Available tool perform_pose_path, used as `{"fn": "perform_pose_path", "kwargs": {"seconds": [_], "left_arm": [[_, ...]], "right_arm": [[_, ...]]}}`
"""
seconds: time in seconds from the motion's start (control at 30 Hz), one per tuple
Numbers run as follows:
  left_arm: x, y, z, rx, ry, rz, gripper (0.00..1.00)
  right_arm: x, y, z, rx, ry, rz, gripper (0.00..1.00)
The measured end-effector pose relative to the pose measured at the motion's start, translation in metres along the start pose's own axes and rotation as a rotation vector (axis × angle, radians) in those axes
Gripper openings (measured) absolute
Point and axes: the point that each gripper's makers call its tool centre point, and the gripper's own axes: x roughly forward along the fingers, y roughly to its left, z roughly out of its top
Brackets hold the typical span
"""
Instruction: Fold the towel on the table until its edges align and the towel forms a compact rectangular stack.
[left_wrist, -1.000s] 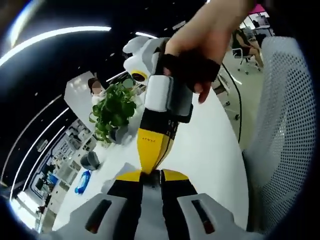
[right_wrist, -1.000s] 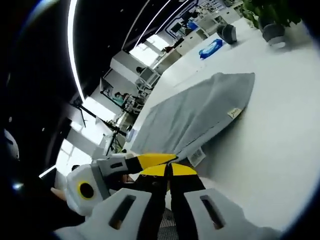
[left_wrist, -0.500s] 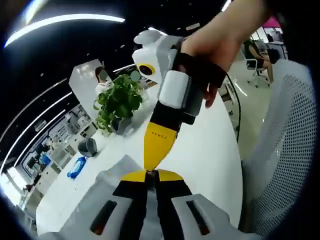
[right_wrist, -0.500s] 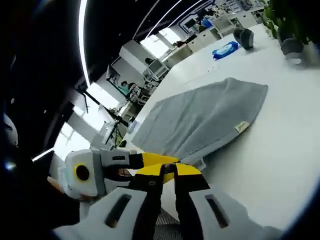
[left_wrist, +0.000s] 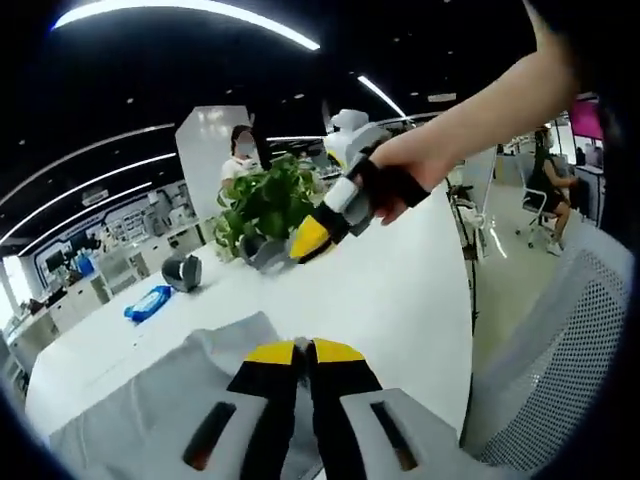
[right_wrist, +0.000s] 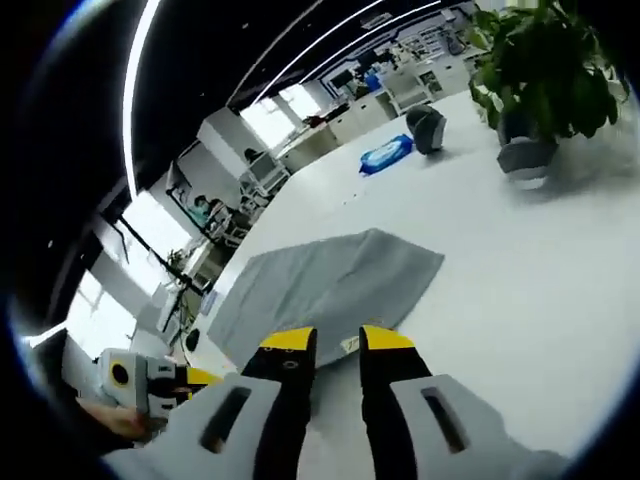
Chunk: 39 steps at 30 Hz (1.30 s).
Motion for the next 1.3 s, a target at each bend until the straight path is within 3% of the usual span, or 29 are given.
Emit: {"fn": "perform_pose_path", "kwargs": {"seconds": [0.07, 0.17, 0.27, 0.33, 0.4, 0.43, 0.5, 0.6, 0.67, 0.8, 0.83, 0.87, 0.93, 1.03, 1.07, 1.1, 1.13, 1.17, 1.3], "left_arm": [[0.000, 0.000, 0.001, -0.015, -0.005, -0.004, 0.04], [0.001, 0.002, 0.000, -0.044, -0.004, -0.009, 0.04], [0.002, 0.000, -0.002, -0.082, -0.003, -0.020, 0.04], [0.002, -0.002, -0.002, -0.091, -0.002, -0.026, 0.04], [0.002, -0.004, -0.004, -0.095, -0.001, -0.030, 0.04], [0.002, -0.005, -0.004, -0.094, 0.000, -0.031, 0.04], [0.002, -0.007, -0.008, -0.085, 0.012, -0.038, 0.04], [0.001, -0.007, -0.012, -0.092, 0.023, -0.041, 0.04], [0.001, -0.007, -0.016, -0.096, 0.033, -0.043, 0.04], [0.001, -0.003, -0.020, -0.120, 0.040, -0.040, 0.04], [0.002, -0.002, -0.020, -0.129, 0.038, -0.038, 0.04], [0.002, -0.001, -0.020, -0.139, 0.037, -0.038, 0.04], [0.002, -0.001, -0.021, -0.157, 0.035, -0.039, 0.04], [0.004, -0.003, -0.021, -0.172, 0.035, -0.048, 0.04], [0.004, -0.005, -0.020, -0.171, 0.035, -0.053, 0.04], [0.005, -0.006, -0.020, -0.167, 0.036, -0.057, 0.04], [0.005, -0.008, -0.019, -0.161, 0.035, -0.064, 0.04], [0.005, -0.010, -0.018, -0.160, 0.034, -0.070, 0.04], [0.000, -0.020, -0.013, -0.165, 0.032, -0.100, 0.04]], "right_arm": [[0.010, -0.006, 0.014, 0.031, -0.013, -0.005, 0.15], [0.028, -0.021, 0.032, -0.019, -0.008, -0.063, 0.13], [0.049, -0.036, 0.043, -0.050, -0.003, -0.126, 0.13], [0.067, -0.042, 0.046, -0.054, 0.000, -0.115, 0.11], [0.070, -0.041, 0.036, -0.035, 0.016, -0.128, 0.09], [0.077, -0.051, 0.031, 0.012, 0.021, -0.165, 0.10], [0.086, -0.065, 0.021, 0.014, 0.046, -0.239, 0.10], [0.096, -0.077, 0.010, -0.038, 0.102, -0.301, 0.11], [0.100, -0.091, 0.003, -0.120, 0.138, -0.379, 0.13], [0.117, -0.091, -0.008, -0.146, 0.154, -0.399, 0.15], [0.122, -0.093, 0.000, -0.199, 0.113, -0.425, 0.12], [0.115, -0.097, -0.015, -0.211, 0.197, -0.449, 0.10], [0.123, -0.098, -0.007, -0.292, 0.185, -0.427, 0.08], [0.132, -0.117, 0.006, -0.523, 0.265, -0.453, 0.05], [0.141, -0.125, 0.010, -0.550, 0.270, -0.442, 0.03], [0.133, -0.105, 0.011, -0.628, 0.211, -0.475, 0.01], [0.130, -0.100, 0.008, -0.629, 0.204, -0.487, 0.01], [0.131, -0.099, 0.000, -0.561, 0.239, -0.446, 0.00], [0.129, -0.094, 0.003, -0.468, 0.195, -0.378, 0.00]]}}
